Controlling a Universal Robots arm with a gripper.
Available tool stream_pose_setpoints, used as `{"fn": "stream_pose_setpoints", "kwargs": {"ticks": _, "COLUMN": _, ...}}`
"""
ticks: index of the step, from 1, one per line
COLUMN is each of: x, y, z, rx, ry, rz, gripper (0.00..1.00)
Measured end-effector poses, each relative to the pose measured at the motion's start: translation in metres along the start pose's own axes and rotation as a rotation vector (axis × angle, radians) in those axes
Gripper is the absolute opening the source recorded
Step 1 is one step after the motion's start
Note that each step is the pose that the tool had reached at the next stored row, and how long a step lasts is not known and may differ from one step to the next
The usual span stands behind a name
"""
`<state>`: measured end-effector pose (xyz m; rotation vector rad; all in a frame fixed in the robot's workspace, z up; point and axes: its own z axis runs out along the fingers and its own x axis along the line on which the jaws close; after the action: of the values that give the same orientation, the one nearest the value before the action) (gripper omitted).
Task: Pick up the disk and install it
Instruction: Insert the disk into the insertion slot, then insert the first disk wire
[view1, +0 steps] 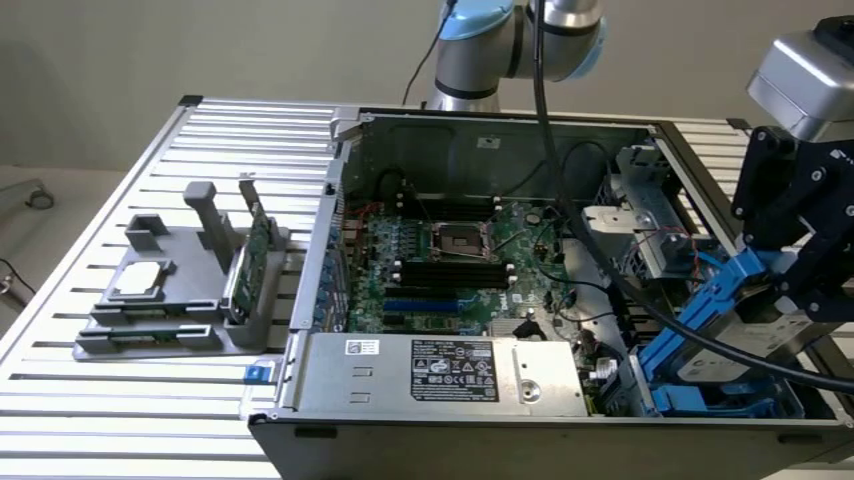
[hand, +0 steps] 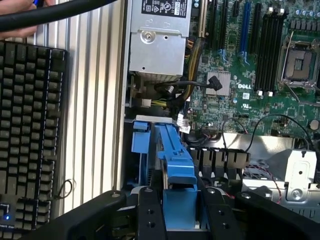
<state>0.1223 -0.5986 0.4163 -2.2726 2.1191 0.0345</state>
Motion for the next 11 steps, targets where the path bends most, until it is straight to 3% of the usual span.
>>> {"fn": "stream_pose_setpoints", "kwargs": {"ticks": 7, "x": 0.01, "y": 0.0008, "z": 0.0015, "rx": -0.0148, "ry": -0.0005, "rz": -0.001, "gripper": 0.33}}
{"fn": "stream_pose_setpoints", "kwargs": {"ticks": 11, "x": 0.014, "y": 0.0009, "z": 0.0021, "rx": -0.0219, "ry": -0.0014, "rz": -0.001, "gripper": 0.46}}
